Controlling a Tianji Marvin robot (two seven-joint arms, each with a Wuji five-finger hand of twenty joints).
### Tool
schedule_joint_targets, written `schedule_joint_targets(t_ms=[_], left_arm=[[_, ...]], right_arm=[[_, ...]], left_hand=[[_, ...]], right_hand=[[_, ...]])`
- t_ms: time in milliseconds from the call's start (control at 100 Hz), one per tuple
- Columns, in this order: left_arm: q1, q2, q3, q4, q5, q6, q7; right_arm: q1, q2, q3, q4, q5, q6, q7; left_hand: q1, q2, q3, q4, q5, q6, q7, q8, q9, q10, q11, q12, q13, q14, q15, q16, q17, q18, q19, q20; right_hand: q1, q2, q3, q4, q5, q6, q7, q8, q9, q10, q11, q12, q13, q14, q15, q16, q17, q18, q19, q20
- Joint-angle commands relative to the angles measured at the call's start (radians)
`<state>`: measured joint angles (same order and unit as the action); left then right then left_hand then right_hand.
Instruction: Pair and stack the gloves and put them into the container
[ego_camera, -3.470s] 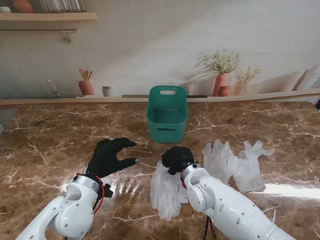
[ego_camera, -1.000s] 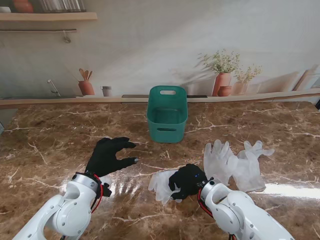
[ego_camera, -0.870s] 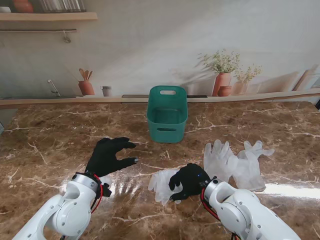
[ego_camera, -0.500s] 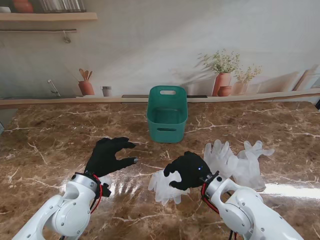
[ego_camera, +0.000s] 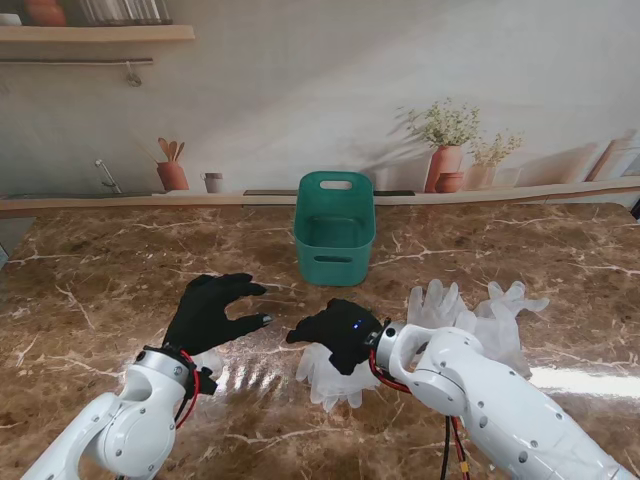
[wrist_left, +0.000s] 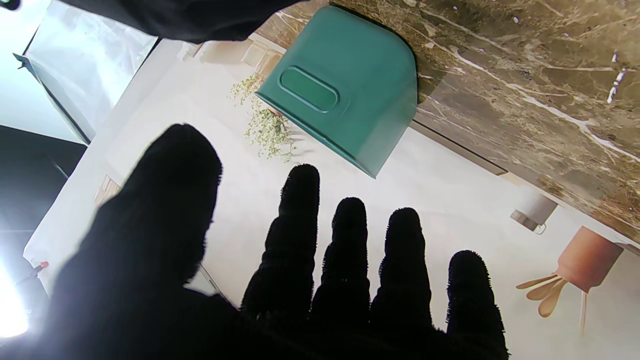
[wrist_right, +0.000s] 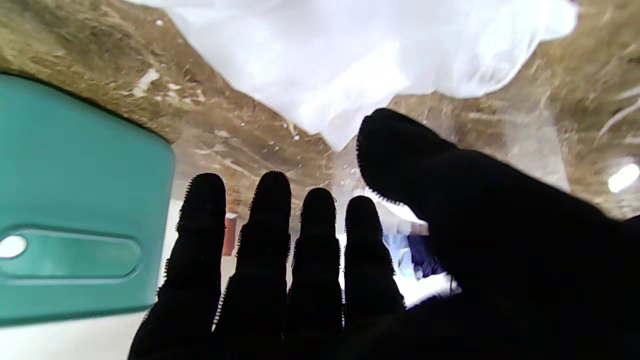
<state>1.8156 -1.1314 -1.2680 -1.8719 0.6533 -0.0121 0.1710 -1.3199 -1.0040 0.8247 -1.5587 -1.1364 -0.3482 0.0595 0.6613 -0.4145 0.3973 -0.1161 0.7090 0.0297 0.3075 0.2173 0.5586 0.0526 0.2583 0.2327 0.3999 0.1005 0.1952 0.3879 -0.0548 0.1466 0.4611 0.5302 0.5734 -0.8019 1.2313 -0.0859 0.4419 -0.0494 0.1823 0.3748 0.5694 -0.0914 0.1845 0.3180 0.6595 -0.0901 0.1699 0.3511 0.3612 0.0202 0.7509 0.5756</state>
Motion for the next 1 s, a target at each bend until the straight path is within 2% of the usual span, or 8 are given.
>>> schedule_joint_targets(t_ms=[0, 370, 510, 560, 670, 770, 880, 990], left_arm=[[0.015, 0.001, -0.006, -0.004, 0.004, -0.006, 0.007], [0.027, 0.002, -0.018, -0.006, -0.007, -0.012, -0.004], [0.029, 0.002, -0.021, -0.007, -0.009, -0.012, -0.005], [0.029, 0.002, -0.020, -0.008, -0.011, -0.011, -0.007], [0.029, 0.002, -0.020, -0.009, -0.011, -0.011, -0.009], [0.029, 0.002, -0.020, -0.011, -0.009, -0.012, -0.007], [0.028, 0.001, -0.020, -0.010, -0.010, -0.012, -0.004], [0.027, 0.002, -0.019, -0.010, -0.014, -0.012, -0.008]], right_arm=[[0.032, -0.003, -0.035, 0.030, -0.007, 0.009, 0.020], [0.178, 0.003, -0.246, 0.137, -0.017, 0.117, 0.033], [0.187, 0.001, -0.277, 0.162, -0.038, 0.166, -0.022], [0.188, 0.000, -0.283, 0.171, -0.045, 0.176, -0.045], [0.191, -0.005, -0.288, 0.198, -0.046, 0.178, -0.111], [0.187, -0.007, -0.282, 0.210, -0.049, 0.171, -0.147], [0.177, -0.011, -0.259, 0.219, -0.046, 0.150, -0.184], [0.148, -0.027, -0.206, 0.225, 0.010, 0.134, -0.200]], left_hand=[[0.013, 0.027, -0.032, 0.030, -0.005, -0.020, -0.014, -0.002, 0.022, -0.025, -0.026, -0.015, -0.016, -0.056, -0.032, -0.010, -0.012, -0.006, -0.031, 0.019], [0.013, 0.037, -0.030, 0.028, -0.001, -0.022, -0.011, -0.001, 0.024, -0.028, -0.026, -0.015, -0.013, -0.054, -0.032, -0.010, -0.011, -0.001, -0.028, 0.021], [0.020, 0.039, -0.030, 0.029, 0.000, -0.023, -0.009, 0.000, 0.024, -0.024, -0.026, -0.015, -0.012, -0.056, -0.031, -0.010, -0.014, -0.026, -0.036, 0.015], [0.020, 0.040, -0.031, 0.029, 0.001, -0.022, -0.009, 0.000, 0.023, -0.024, -0.026, -0.014, -0.014, -0.055, -0.032, -0.009, -0.013, -0.034, -0.045, 0.009], [0.017, 0.043, -0.033, 0.028, 0.001, -0.024, -0.009, 0.000, 0.020, -0.025, -0.026, -0.015, -0.015, -0.057, -0.032, -0.009, -0.011, -0.030, -0.056, 0.004], [0.018, 0.043, -0.035, 0.028, 0.000, -0.025, -0.009, 0.000, 0.020, -0.025, -0.027, -0.015, -0.016, -0.057, -0.033, -0.010, -0.011, -0.026, -0.059, 0.003], [0.018, 0.045, -0.037, 0.028, 0.001, -0.025, -0.008, 0.000, 0.020, -0.026, -0.027, -0.015, -0.015, -0.057, -0.033, -0.010, -0.010, -0.022, -0.059, 0.006], [0.020, 0.049, -0.038, 0.029, 0.001, -0.024, -0.008, 0.000, 0.021, -0.026, -0.028, -0.015, -0.016, -0.055, -0.034, -0.011, -0.011, -0.022, -0.060, 0.008]], right_hand=[[0.022, -0.034, 0.005, -0.043, -0.036, 0.018, -0.028, -0.006, -0.037, 0.007, 0.002, -0.018, -0.042, -0.012, -0.004, -0.026, -0.017, -0.002, -0.021, -0.006], [-0.026, -0.058, -0.057, -0.060, -0.061, 0.078, -0.045, 0.022, 0.078, -0.015, 0.134, 0.060, 0.057, 0.001, 0.124, 0.080, 0.050, -0.011, 0.132, 0.147], [-0.035, -0.114, -0.050, -0.074, 0.089, -0.015, 0.061, 0.038, 0.284, -0.107, 0.380, 0.332, 0.111, -0.009, 0.268, 0.219, 0.067, 0.002, 0.144, 0.179], [-0.003, -0.171, -0.079, -0.216, 0.256, -0.119, 0.222, 0.092, 0.387, -0.127, 0.421, 0.569, 0.114, -0.018, 0.345, 0.284, 0.067, 0.008, 0.147, 0.171], [0.020, -0.216, -0.085, -0.261, 0.460, -0.324, 0.608, 0.157, 0.453, -0.144, 0.467, 0.759, 0.106, -0.033, 0.492, 0.384, 0.073, 0.016, 0.175, 0.158], [0.020, -0.221, -0.095, -0.269, 0.551, -0.409, 0.765, 0.158, 0.386, -0.119, 0.374, 0.685, 0.068, -0.033, 0.485, 0.374, 0.072, 0.008, 0.206, 0.171], [0.015, -0.208, -0.086, -0.268, 0.561, -0.424, 0.729, 0.236, 0.386, -0.087, 0.200, 0.305, 0.130, -0.041, 0.395, 0.277, 0.131, -0.001, 0.271, 0.189], [0.019, -0.188, -0.080, -0.260, 0.554, -0.413, 0.721, 0.271, 0.537, -0.097, 0.219, 0.328, 0.255, -0.039, 0.386, 0.259, 0.202, 0.005, 0.337, 0.180]])
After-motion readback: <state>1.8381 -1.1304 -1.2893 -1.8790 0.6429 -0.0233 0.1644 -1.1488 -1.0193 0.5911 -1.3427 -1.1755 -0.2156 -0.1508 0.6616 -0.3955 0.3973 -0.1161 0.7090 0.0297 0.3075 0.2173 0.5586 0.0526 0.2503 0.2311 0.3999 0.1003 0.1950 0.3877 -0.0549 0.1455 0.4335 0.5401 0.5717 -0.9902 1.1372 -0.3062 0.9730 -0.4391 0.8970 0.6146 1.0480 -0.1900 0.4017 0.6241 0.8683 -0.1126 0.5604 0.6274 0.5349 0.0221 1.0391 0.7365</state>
